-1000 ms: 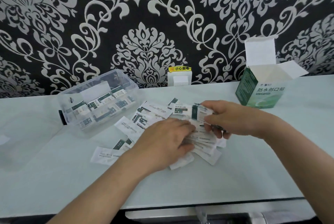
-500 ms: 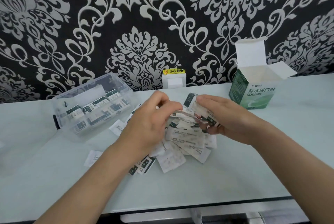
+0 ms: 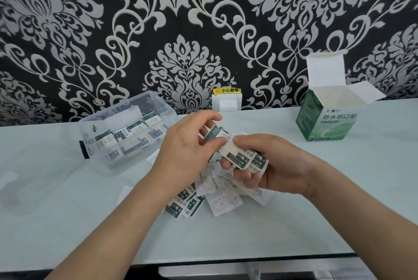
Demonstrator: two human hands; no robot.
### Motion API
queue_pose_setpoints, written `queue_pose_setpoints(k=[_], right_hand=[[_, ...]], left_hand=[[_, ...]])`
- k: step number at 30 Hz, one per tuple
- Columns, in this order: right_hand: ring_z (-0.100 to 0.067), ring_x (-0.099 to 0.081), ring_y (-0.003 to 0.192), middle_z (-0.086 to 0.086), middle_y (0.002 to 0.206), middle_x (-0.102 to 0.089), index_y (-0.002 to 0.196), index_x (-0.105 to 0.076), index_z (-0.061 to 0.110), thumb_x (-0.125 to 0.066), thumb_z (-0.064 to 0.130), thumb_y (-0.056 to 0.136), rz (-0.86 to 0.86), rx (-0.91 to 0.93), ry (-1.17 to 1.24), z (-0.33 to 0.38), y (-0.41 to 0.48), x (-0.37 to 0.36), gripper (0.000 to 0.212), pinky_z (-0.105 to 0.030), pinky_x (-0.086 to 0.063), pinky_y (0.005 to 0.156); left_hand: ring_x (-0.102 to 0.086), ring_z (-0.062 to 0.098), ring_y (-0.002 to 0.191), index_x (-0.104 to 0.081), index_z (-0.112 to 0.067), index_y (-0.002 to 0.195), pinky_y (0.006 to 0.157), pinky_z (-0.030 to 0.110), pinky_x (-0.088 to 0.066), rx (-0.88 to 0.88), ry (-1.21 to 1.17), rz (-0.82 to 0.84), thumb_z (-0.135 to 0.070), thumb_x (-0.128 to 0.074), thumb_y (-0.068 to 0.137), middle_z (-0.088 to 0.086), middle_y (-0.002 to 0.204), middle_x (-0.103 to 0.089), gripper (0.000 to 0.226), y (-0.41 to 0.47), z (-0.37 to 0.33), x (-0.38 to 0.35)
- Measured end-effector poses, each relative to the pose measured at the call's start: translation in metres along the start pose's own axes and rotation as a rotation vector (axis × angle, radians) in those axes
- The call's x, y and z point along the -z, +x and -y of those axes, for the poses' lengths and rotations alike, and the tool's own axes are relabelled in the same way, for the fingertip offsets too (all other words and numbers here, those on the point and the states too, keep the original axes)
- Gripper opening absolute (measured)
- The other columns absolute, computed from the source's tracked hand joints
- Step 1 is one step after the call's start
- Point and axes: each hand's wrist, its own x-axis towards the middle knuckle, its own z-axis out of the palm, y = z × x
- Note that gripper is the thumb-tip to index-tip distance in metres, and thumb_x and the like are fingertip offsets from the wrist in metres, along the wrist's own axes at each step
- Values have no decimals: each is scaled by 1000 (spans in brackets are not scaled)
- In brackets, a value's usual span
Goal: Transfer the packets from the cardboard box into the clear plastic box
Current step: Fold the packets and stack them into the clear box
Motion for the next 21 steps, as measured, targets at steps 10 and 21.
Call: queue_pose_setpoints(k=[10,21], right_hand=[[-23,-60,74,-15,83,-59,104,-61,-1,-43,-3,86,-71,143,-107,-10,12,-13,26,-31,-48,60],[-14,-48,53,-10,73,-55,89,-63,5,-39,-3,79,-22,175,-50,-3,7,-14,27,-24,-35,49]], left_hand=[[-24,6,134,-20,-39,145,107,28,-32,-6,186,272,-57,-75,61,-18,144,-23,102,-17,-17,-17],[-46,-1,114,-46,-42,128,93,19,-41,83,24,278,-75,-66,60,-17,129,-38,78,-8,-18,2]])
